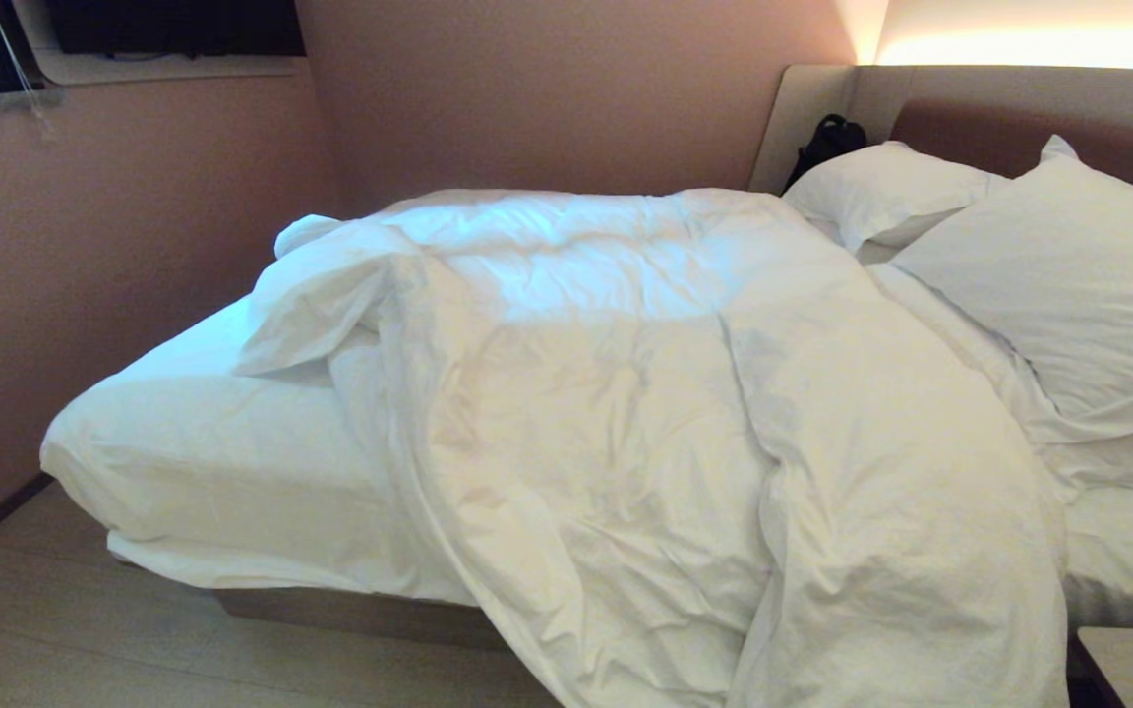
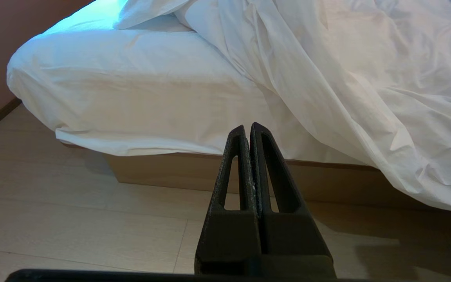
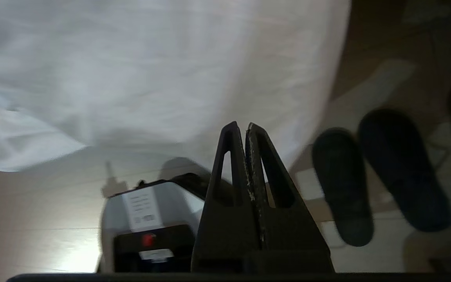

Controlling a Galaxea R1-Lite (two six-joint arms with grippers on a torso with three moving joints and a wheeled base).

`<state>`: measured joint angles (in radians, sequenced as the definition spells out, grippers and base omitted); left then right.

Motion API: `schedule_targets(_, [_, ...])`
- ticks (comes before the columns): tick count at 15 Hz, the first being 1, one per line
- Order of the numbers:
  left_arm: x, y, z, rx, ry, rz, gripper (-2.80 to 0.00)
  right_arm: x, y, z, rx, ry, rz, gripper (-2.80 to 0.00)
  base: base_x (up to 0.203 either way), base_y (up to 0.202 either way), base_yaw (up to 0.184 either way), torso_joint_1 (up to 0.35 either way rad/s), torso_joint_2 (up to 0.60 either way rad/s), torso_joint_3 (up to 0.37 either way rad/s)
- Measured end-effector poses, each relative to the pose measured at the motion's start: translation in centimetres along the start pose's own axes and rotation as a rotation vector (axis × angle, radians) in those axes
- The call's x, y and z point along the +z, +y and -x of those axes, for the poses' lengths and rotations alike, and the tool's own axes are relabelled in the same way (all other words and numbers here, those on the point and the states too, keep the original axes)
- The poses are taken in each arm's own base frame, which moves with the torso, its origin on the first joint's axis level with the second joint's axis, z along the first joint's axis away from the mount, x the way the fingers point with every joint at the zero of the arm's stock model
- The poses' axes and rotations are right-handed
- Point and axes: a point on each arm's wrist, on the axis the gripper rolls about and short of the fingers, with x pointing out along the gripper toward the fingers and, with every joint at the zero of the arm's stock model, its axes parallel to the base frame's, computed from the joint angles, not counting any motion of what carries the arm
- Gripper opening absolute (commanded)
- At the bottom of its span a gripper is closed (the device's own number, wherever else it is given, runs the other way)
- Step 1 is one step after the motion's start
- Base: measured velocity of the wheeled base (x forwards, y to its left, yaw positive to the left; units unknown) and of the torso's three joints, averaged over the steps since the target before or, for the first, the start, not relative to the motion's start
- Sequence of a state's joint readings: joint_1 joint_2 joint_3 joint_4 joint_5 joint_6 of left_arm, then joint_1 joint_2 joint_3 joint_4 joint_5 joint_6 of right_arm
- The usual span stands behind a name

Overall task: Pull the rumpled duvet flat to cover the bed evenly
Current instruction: Flatten the corners of the folded blanket

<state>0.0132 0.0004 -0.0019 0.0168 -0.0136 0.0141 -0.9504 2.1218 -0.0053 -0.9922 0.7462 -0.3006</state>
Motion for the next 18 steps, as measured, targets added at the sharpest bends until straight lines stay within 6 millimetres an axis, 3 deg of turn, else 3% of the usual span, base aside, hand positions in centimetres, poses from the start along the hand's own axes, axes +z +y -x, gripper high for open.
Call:
schedule_targets(9, [0.0,0.0,0.0,0.003,0.0,0.007,-2.8,1.5,-1.6,-0.9,-0.054,-0.148,0.166,-2.8,0.0,0.0,0.0,0.0,0.0,0.0])
schedule_targets(18, [0.0,0.0,0.0,0.002,0.0,0.008,-2.8,1.5,-2.3,-1.4,-0.076,-0.17,0.186,-2.8,0.0,0.0,0.0,0.0,0.0,0.0])
